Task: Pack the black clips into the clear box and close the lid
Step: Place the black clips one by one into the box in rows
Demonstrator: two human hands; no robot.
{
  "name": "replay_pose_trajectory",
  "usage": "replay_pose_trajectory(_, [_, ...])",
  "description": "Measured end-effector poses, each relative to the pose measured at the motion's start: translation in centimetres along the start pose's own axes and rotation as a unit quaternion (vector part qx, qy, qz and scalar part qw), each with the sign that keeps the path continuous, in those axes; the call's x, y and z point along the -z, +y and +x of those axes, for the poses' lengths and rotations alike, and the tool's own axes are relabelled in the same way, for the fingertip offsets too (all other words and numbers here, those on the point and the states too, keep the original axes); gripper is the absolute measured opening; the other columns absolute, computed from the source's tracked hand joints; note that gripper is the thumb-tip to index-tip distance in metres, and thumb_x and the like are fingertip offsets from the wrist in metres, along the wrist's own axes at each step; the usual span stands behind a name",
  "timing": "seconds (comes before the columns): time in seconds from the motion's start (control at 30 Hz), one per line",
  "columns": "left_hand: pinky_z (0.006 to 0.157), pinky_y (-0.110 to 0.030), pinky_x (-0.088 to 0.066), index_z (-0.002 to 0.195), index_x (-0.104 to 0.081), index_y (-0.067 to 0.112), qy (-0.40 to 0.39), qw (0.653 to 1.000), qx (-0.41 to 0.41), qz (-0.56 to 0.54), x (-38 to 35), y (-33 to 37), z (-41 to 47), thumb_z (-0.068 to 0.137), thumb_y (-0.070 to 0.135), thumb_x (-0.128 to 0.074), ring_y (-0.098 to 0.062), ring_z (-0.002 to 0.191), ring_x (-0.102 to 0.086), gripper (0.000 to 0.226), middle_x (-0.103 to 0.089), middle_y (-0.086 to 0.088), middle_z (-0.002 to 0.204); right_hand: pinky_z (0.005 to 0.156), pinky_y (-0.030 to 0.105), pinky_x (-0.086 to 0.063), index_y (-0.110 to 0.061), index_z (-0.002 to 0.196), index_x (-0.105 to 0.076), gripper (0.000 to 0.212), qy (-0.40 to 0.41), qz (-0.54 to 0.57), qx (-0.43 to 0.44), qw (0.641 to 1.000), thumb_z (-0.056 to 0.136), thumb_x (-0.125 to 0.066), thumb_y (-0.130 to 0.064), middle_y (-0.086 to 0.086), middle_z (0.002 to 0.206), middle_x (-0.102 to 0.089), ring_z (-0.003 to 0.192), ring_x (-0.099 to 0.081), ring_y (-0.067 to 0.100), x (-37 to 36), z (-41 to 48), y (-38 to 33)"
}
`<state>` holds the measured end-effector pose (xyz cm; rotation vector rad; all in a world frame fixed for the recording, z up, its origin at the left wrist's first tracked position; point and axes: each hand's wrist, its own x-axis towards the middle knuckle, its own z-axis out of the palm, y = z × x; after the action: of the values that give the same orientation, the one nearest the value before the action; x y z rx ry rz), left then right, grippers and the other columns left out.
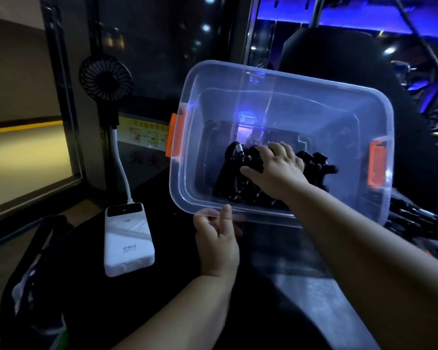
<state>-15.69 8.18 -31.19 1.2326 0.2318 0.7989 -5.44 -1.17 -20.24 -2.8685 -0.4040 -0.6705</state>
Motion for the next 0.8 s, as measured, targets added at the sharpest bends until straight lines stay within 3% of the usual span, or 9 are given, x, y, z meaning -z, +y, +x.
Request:
replay_pose_trajectory(0.27, [0.056, -0.018, -0.044, 0.087, -0.037, 0.018, -0.018, 1.0, -0.015, -0.018, -0.5, 0.8, -0.7, 0.097, 0.024, -0.048, -0.004, 0.047, -0.051, 0.016, -0.072, 0.0, 0.073, 0.107, 0.044, -0.023, -0.032, 0.14, -0.04, 0.063, 0.061, 0.056, -0.064, 0.994, 0.086, -0.046, -0.064, -0.002, 0.144, -0.04, 0.139, -0.019, 0.018, 2.0, -8.5, 4.8])
replay_pose_trajectory(0.47, [0.053, -0.02, -0.042, 0.087, -0.037, 0.017, -0.003, 1.0, -0.018, -0.008, -0.7, 0.8, -0.8, 0.098, 0.024, -0.048, -0.002, 0.042, -0.048, 0.017, -0.07, -0.001, 0.072, 0.11, 0.035, -0.017, -0.025, 0.142, -0.037, 0.066, 0.001, -0.005, -0.075, 0.997, 0.09, -0.038, -0.066, 0.001, 0.14, -0.048, 0.134, -0.034, 0.021, 2.4, -13.5, 10.2])
replay_pose_trajectory(0.63, [0.055, -0.024, -0.042, 0.086, -0.038, 0.02, -0.001, 1.0, -0.009, -0.004, -0.7, 0.8, -1.0, 0.098, 0.029, -0.048, -0.002, 0.041, -0.047, 0.019, -0.069, 0.001, 0.073, 0.108, 0.036, -0.022, -0.024, 0.136, -0.047, 0.061, 0.09, 0.087, -0.068, 0.99, 0.086, -0.049, -0.059, -0.003, 0.135, -0.05, 0.132, -0.036, 0.018, 3.3, -16.8, 13.4])
replay_pose_trajectory(0.73, [0.054, -0.024, -0.041, 0.091, -0.039, 0.015, 0.004, 1.0, -0.003, -0.004, -0.7, 0.8, -1.0, 0.098, 0.03, -0.048, -0.003, 0.041, -0.047, 0.019, -0.069, 0.001, 0.072, 0.103, 0.04, -0.029, -0.023, 0.133, -0.05, 0.051, 0.137, 0.113, -0.139, 0.974, 0.09, -0.057, -0.048, 0.0, 0.133, -0.052, 0.127, -0.041, 0.022, 3.8, -18.1, 15.7])
replay_pose_trajectory(0.8, [0.054, -0.024, -0.041, 0.087, -0.038, 0.02, 0.009, 1.0, 0.001, -0.002, -0.8, 0.8, -1.1, 0.099, 0.031, -0.047, -0.005, 0.043, -0.047, 0.019, -0.069, 0.002, 0.072, 0.103, 0.044, -0.031, -0.023, 0.134, -0.049, 0.05, 0.114, 0.088, -0.215, 0.966, 0.091, -0.052, -0.048, 0.003, 0.134, -0.052, 0.127, -0.042, 0.025, 3.9, -18.7, 17.5])
